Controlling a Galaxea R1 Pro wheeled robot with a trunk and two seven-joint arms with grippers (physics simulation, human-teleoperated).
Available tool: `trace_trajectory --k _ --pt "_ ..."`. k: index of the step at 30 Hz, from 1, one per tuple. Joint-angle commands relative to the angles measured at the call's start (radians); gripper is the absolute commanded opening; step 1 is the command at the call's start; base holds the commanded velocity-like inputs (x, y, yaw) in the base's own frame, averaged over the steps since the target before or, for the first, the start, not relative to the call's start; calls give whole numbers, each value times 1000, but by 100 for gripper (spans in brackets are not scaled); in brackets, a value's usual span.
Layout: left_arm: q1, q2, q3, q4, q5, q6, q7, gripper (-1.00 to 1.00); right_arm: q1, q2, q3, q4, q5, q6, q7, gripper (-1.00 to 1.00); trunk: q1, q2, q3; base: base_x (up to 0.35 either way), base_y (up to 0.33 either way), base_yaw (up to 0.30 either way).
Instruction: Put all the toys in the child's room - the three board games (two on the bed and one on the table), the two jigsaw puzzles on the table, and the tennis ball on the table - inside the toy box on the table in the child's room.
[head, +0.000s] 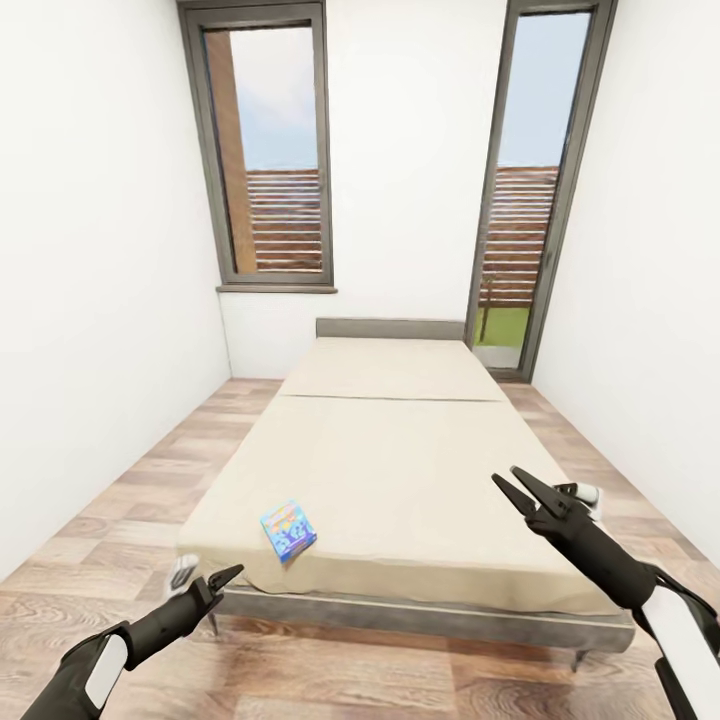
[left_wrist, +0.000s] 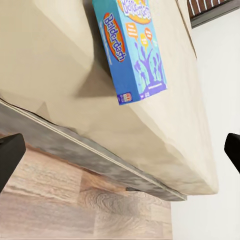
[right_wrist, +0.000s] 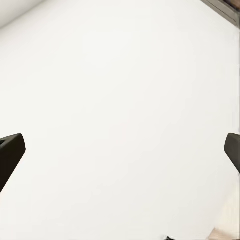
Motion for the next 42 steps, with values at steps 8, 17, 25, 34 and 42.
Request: trace_trajectory --k 8,17,25,34,42 --pt "-1 -3 2 1 5 4 -2 100 0 1 -1 -5 -5 3 -70 100 0 0 -1 80 0 0" --pt "-1 -5 -1 1 3 5 -1 100 0 4 3 -6 -5 4 -78 100 0 0 -1 -24 -132 0" --pt "-1 -5 -1 1 4 2 -1 100 -1 4 3 -1 -5 -1 -101 100 0 0 -1 -10 -54 0" --pt "-1 -5 -1 1 3 3 -1 100 0 5 2 0 -5 -3 -103 100 0 0 -1 -1 -4 0" --pt "-1 -11 -1 1 3 2 0 100 0 4 1 2 -5 -2 -97 100 0 0 -1 0 0 0"
